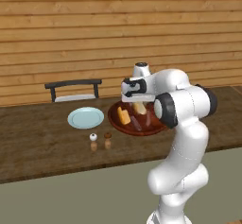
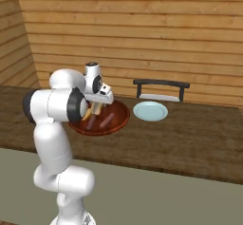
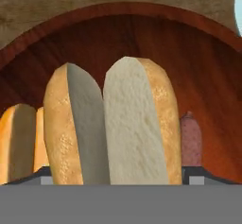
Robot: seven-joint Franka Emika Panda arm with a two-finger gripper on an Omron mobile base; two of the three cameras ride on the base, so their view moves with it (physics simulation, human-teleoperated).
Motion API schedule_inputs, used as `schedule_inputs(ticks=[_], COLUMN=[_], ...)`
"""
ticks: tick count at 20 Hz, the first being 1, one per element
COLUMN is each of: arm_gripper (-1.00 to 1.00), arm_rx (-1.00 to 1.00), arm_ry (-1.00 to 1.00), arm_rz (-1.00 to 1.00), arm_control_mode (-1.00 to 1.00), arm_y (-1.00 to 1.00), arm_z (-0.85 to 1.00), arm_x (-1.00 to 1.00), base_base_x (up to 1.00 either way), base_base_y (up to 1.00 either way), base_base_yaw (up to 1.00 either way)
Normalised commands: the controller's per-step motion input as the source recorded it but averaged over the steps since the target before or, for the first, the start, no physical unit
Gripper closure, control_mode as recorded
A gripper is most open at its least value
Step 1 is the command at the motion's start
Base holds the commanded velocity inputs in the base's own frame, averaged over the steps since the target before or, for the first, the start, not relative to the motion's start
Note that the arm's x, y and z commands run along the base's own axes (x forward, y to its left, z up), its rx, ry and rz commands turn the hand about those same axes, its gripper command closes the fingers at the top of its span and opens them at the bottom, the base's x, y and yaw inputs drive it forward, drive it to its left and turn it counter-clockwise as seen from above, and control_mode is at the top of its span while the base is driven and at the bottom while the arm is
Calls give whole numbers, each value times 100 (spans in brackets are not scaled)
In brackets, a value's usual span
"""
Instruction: Place one bun and one sausage from the bowl on each plate.
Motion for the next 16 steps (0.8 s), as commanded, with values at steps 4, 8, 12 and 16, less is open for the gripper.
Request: schedule_inputs(ticks=[4,8,12,16], arm_gripper=[100,100,100,100], arm_rx=[0,-1,0,2], arm_ry=[-8,0,2,2], arm_rz=[0,0,0,4], arm_control_mode=[-100,-100,-100,-100], arm_y=[100,100,100,99], arm_z=[75,56,58,-26], arm_x=[-29,-2,0,2], base_base_x=[0,0,0,0], base_base_y=[0,0,0,0], base_base_yaw=[0,0,0,0])
